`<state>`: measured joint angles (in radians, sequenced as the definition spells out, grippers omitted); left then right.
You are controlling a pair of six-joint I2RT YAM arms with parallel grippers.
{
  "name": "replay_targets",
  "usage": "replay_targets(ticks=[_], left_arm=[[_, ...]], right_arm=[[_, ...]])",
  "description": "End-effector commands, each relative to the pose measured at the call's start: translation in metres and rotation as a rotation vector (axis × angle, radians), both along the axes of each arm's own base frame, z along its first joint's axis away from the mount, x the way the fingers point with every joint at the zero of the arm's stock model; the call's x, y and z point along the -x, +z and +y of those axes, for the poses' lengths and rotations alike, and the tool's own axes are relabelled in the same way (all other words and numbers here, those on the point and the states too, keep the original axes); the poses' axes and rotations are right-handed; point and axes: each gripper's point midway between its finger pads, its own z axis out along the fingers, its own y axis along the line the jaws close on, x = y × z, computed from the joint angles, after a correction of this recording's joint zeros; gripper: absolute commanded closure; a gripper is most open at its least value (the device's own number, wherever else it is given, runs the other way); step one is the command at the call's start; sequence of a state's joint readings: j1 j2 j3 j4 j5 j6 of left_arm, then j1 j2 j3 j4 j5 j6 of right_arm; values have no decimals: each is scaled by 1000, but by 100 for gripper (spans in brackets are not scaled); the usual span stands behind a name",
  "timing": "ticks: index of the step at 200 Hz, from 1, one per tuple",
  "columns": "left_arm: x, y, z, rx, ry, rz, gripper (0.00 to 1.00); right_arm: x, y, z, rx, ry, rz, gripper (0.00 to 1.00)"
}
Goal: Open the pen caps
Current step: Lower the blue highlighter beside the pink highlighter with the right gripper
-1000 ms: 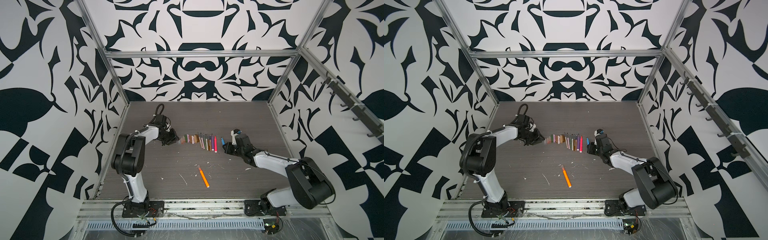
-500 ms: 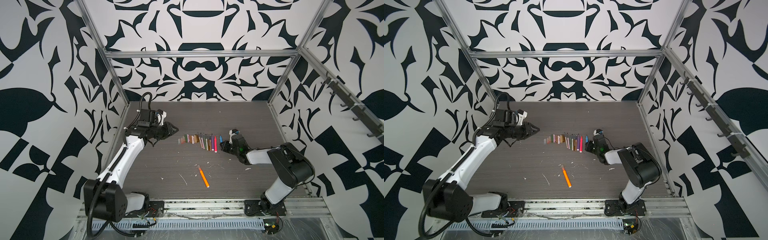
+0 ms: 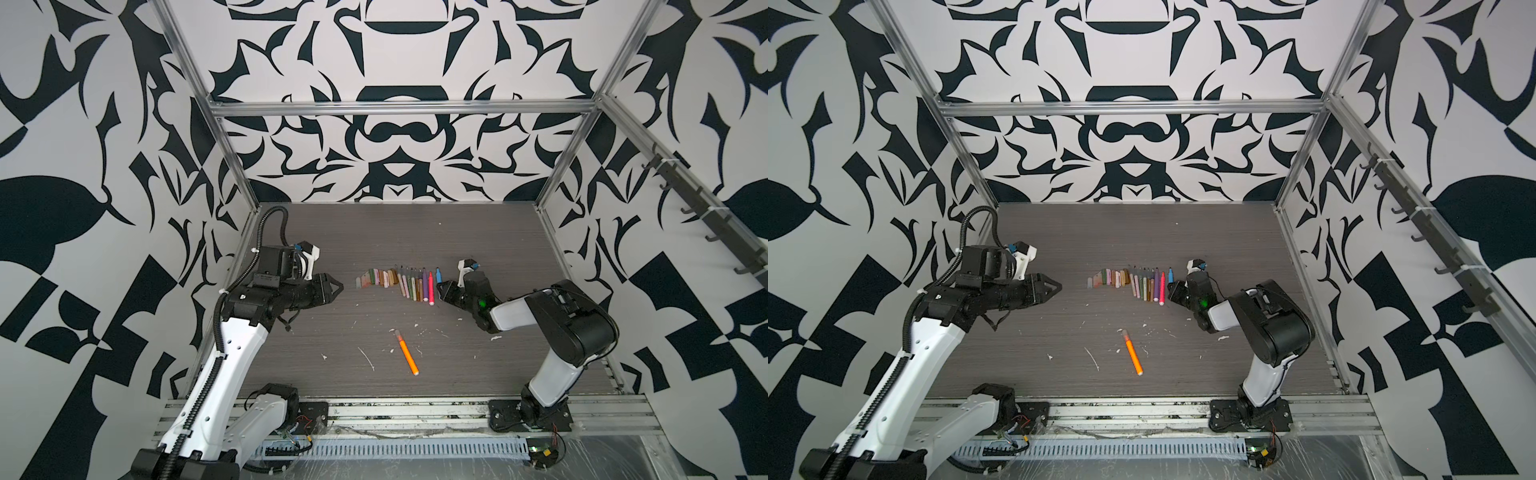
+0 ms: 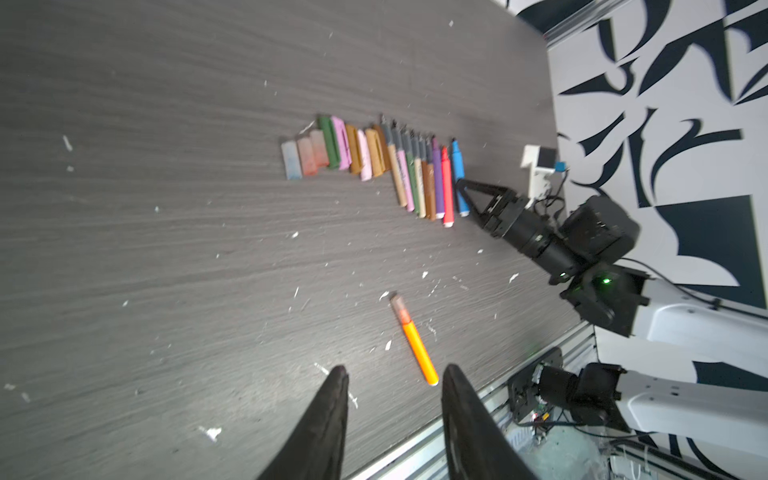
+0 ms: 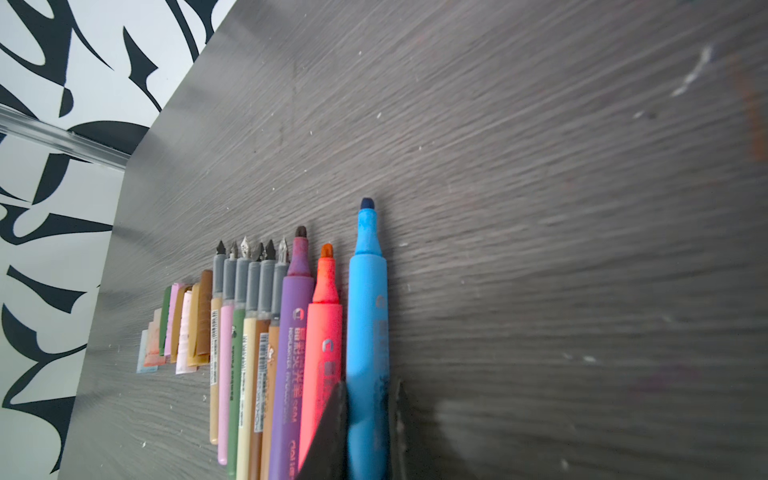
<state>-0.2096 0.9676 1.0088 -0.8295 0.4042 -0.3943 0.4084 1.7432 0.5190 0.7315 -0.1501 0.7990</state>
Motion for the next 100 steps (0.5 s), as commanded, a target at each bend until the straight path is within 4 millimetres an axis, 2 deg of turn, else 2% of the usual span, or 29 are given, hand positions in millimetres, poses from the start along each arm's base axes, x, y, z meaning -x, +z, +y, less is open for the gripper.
replay_targets(ticks=[1,93,100], left_arm=[[8,-10,4,-31,-10,22,59],[5,-19,0,-3,-4,47,58],[5,-19,1,-4,-4,45,58]], right_arm=[[4,5,1,-14,-5,-9,100],[10,6,11,-53,13,-14,100],[10,5,10,-51,12,-14,95]])
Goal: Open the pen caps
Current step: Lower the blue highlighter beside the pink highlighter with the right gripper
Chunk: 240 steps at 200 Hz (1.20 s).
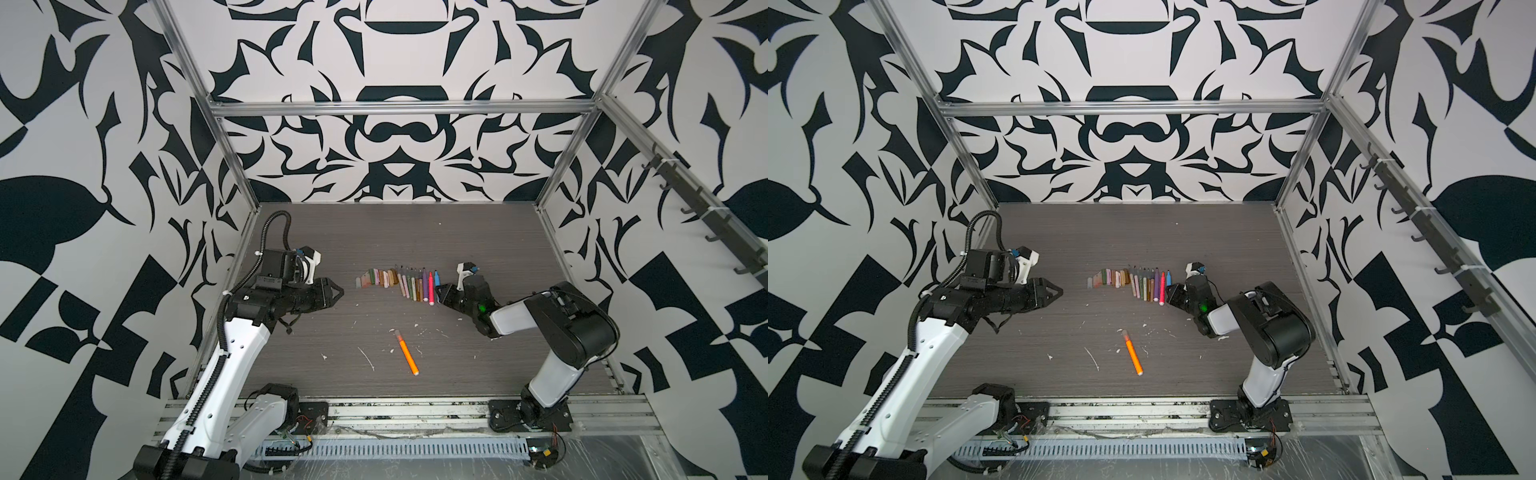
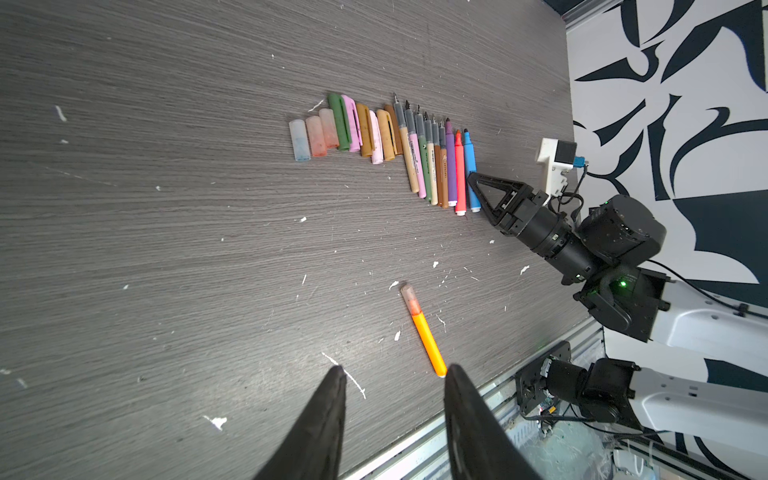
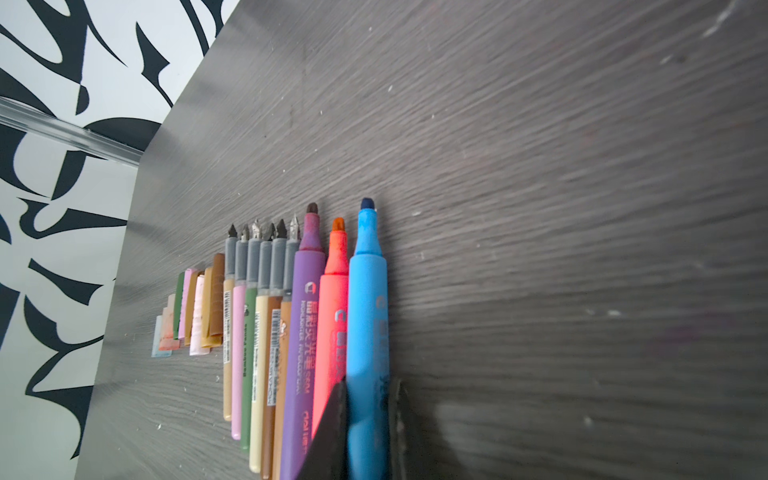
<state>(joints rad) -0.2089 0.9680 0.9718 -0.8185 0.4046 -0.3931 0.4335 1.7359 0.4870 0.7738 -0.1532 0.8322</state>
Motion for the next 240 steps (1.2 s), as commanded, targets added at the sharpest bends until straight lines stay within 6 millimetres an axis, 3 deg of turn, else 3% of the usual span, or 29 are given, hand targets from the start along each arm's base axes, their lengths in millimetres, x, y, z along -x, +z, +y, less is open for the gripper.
replay_targets(ticks=[1,29,59,122,200,240], left_arm=[[3,-6,0,3,-2,20,58],[3,-7,0,3,-1,22,58],[3,-9,0,3,-1,29,58],[3,-10,0,2,3,32,58],[2,-12,0,0,3,42,58],[3,-12,0,2,1,43,58]], right_arm=[[0,5,3,-20,1,-16,94],[1,4,2,-17,-3,-13,72],[0,3,5,-27,12,-8,64],[-2,4,9,-43,22,-7,68],[-5,-5,23,-97,58,19,68],[-5,-5,21,-97,47,16,65]])
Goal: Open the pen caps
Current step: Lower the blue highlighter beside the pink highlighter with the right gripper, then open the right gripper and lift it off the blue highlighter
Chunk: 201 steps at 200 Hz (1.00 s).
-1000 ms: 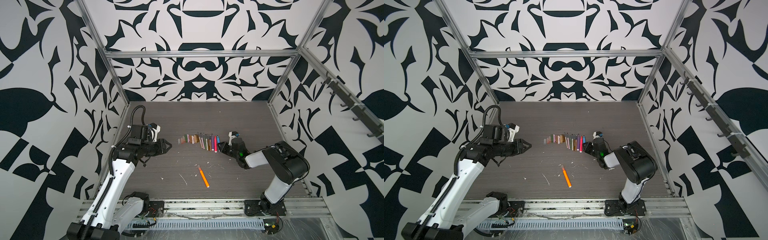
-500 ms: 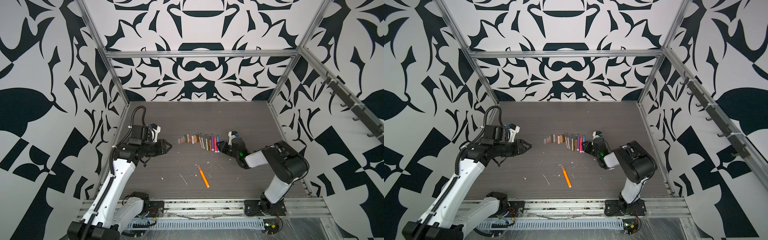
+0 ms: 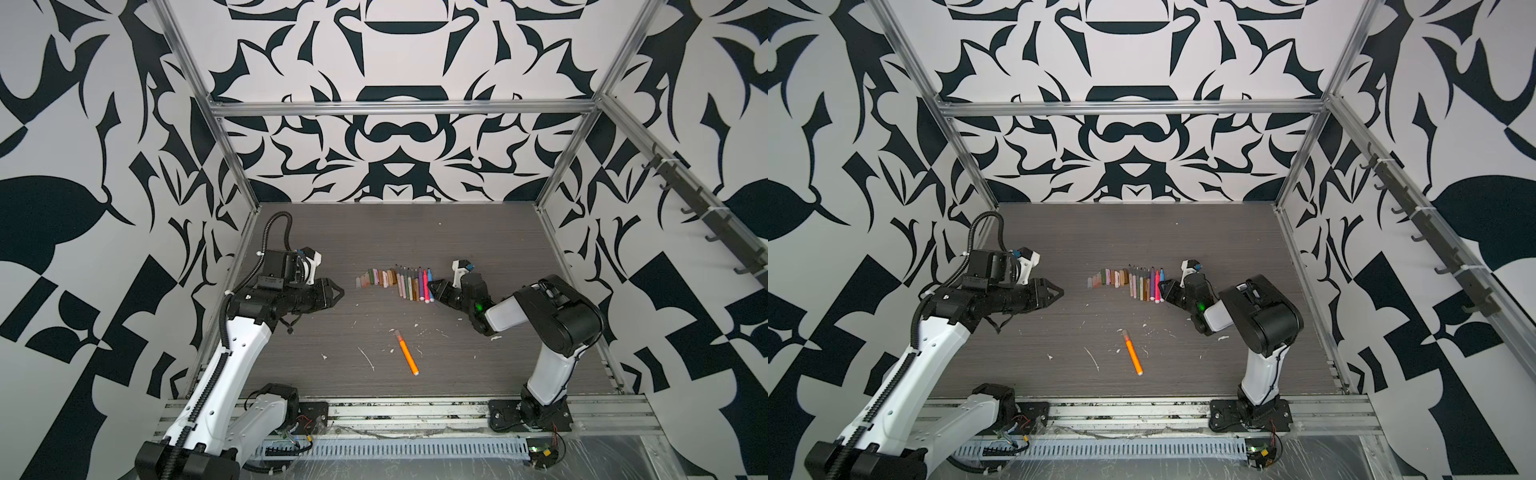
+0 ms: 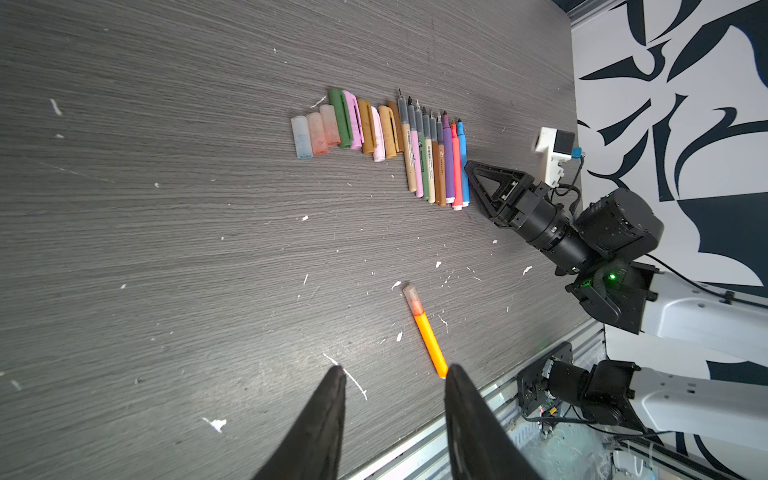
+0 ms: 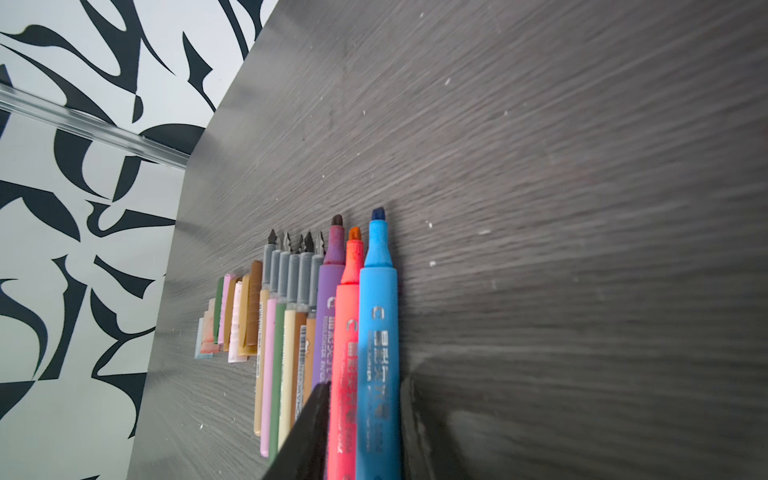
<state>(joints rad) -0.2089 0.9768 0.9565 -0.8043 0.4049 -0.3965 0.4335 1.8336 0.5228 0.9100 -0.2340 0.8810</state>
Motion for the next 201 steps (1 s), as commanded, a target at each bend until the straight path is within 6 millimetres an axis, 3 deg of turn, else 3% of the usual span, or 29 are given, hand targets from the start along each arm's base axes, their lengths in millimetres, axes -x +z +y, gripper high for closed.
replay_targets(ticks=[1,41,109,131,161,201], left_arm=[[4,-7,0,2,-2,31,58],[4,-6,0,2,-1,31,58],[4,-8,2,-6,5,30,58],[4,-8,2,-8,8,29,58],[3,-8,4,-17,18,25,58],[3,-8,7,-29,31,19,58]], right_arm=[[7,-9,0,7,4,39,65],[9,-7,-9,54,-23,41,49],[24,16,-23,150,0,21,45],[47,26,-31,234,37,47,45],[97,46,-37,389,121,39,48],[164,47,-12,437,269,48,53]])
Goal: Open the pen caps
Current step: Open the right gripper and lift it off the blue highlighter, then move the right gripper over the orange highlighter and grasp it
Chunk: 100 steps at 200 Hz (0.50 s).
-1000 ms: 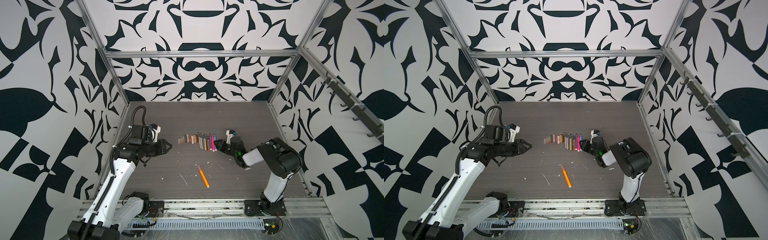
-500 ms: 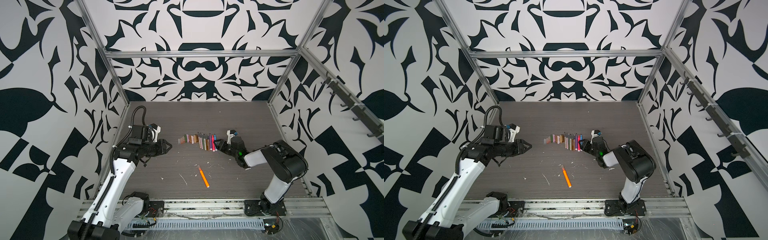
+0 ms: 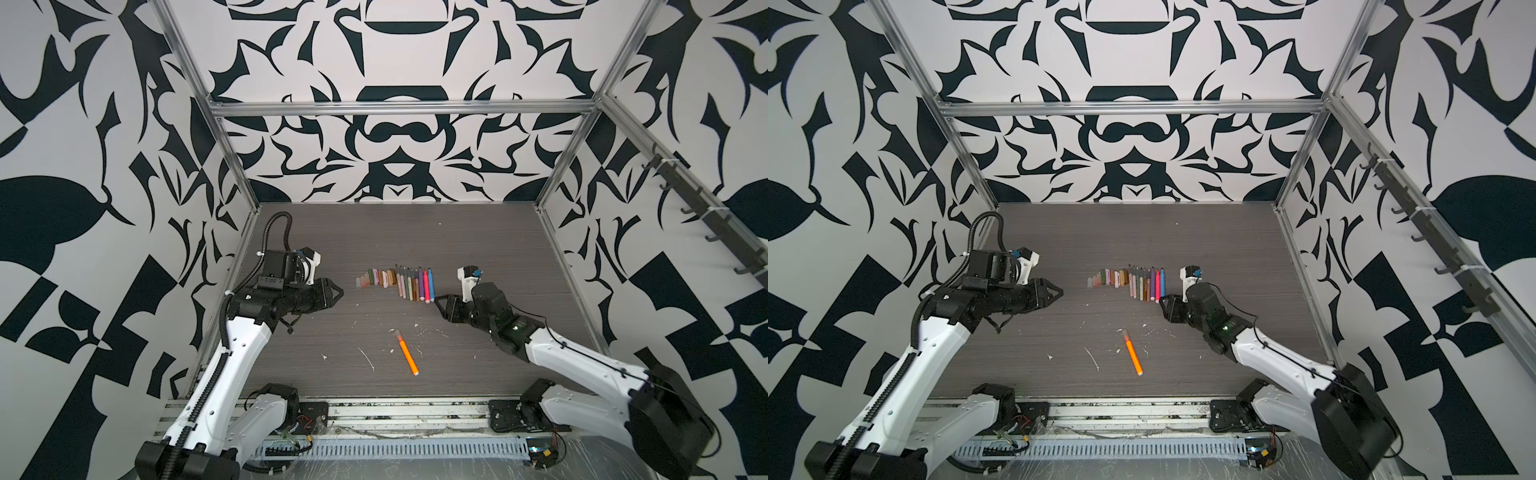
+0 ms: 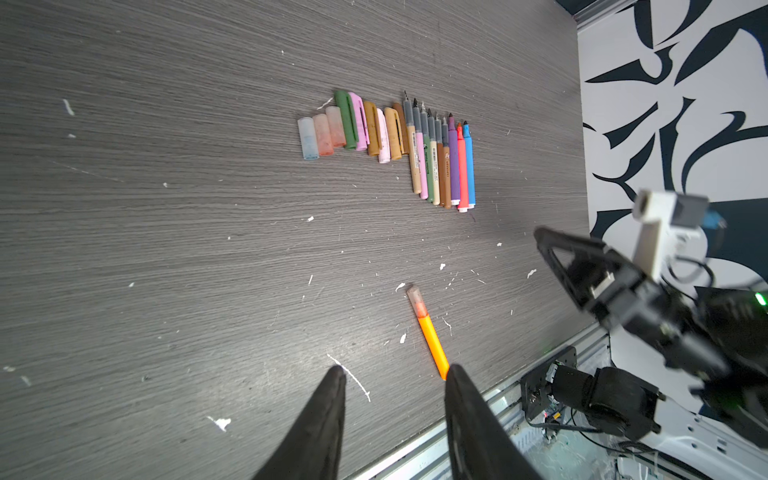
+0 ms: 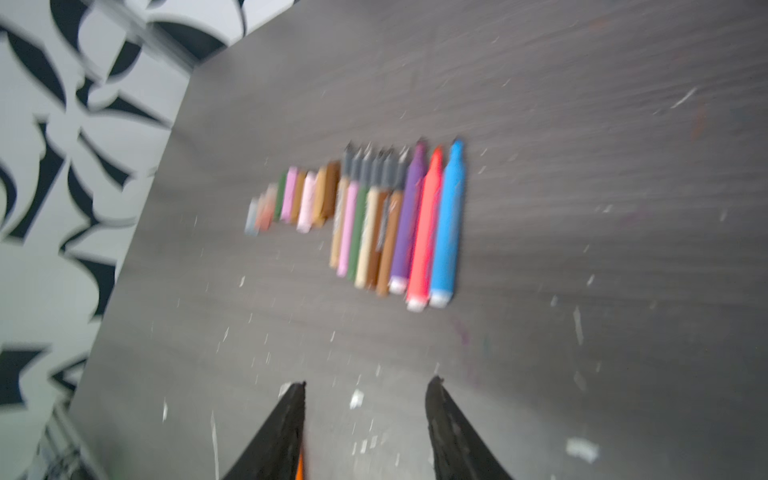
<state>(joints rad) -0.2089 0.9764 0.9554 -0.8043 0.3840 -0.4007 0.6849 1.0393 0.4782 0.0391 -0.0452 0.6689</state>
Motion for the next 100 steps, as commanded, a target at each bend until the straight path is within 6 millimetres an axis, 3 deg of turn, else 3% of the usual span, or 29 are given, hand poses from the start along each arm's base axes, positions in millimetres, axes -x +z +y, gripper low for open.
replay_targets(ticks=[1,38,63,100], left_arm=[[4,-6,4,-14,16,18,58],[4,-5,8,-26,32,4,58],[4,-5,9,-30,39,4,58],[4,-6,9,-31,39,5,58]], right_arm=[[47,-39,-9,166,51,108,53],[96,-42,39,219,197,91,55],[108,-48,67,314,244,92,55],[110,-67,87,489,248,125,58]])
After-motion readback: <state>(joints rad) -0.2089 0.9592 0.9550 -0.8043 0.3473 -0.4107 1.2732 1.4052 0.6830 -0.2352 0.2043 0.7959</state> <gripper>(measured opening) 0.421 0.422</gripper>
